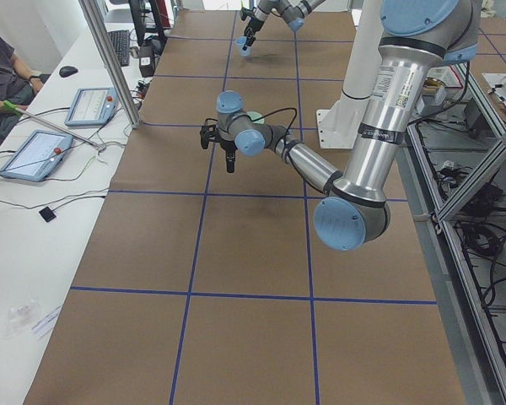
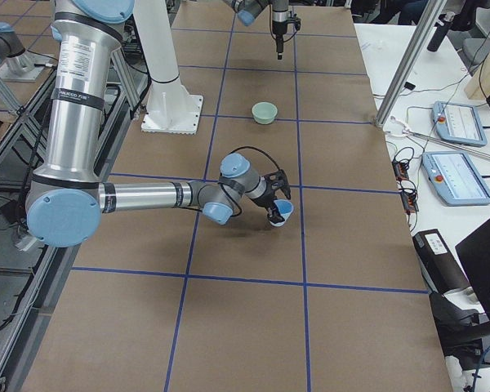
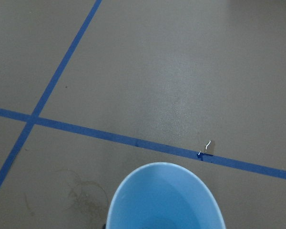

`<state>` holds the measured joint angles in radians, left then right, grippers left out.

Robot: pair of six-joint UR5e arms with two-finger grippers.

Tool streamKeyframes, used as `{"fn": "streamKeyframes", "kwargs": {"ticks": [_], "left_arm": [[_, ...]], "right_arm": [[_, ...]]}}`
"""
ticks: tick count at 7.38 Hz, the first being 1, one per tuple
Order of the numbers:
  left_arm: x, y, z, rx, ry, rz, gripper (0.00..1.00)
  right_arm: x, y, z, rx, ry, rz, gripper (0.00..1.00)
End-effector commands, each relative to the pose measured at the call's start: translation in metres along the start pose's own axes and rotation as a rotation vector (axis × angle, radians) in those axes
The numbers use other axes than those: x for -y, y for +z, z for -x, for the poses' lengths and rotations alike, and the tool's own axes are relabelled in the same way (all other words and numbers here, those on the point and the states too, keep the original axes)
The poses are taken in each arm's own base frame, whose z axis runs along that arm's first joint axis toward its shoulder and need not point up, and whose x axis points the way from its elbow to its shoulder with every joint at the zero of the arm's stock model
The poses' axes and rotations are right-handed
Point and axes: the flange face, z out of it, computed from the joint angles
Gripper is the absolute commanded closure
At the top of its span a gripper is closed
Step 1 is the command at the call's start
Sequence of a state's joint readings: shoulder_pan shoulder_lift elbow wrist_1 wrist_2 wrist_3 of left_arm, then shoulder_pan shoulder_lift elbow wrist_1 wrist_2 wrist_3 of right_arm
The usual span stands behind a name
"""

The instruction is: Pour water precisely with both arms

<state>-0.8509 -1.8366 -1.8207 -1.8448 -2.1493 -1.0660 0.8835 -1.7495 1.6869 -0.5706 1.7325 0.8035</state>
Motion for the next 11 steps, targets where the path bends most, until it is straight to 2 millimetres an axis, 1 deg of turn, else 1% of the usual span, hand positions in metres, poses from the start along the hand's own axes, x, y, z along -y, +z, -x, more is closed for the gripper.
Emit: {"fn": "streamKeyframes", "kwargs": {"ticks": [1,2,3,5,6,9,10,11], "left_arm": [[-0.005,0.001,0.012,-0.007,-0.001,-0.004,0.0],[-0.005,0.003,0.017,0.0,0.01,-0.005,0.0],[-0.005,0.006,0.023,0.011,0.078,-0.013,0.0],[-0.003,0.011,0.026,0.022,0.08,-0.006,0.0],[0.001,0.014,0.025,0.022,0.073,-0.007,0.0],[0.001,0.015,0.022,0.02,0.083,-0.006,0.0],[0.002,0.015,0.021,0.019,0.083,-0.007,0.0],[0.002,0.015,0.021,0.019,0.083,-0.007,0.0]], "right_arm": [[0.003,0.006,-0.007,0.001,0.012,0.014,0.62],[0.007,0.011,-0.009,-0.001,0.016,0.013,0.62],[0.006,0.014,-0.012,-0.003,0.02,0.021,0.62],[0.003,0.017,-0.016,-0.011,0.022,0.028,0.61],[0.001,0.019,-0.018,-0.014,0.024,0.031,0.6],[0.003,0.022,-0.015,-0.006,0.023,0.036,0.56],[0.001,0.024,-0.017,0.008,0.017,0.022,0.56],[-0.005,0.03,-0.026,0.042,0.01,-0.016,0.56]]}}
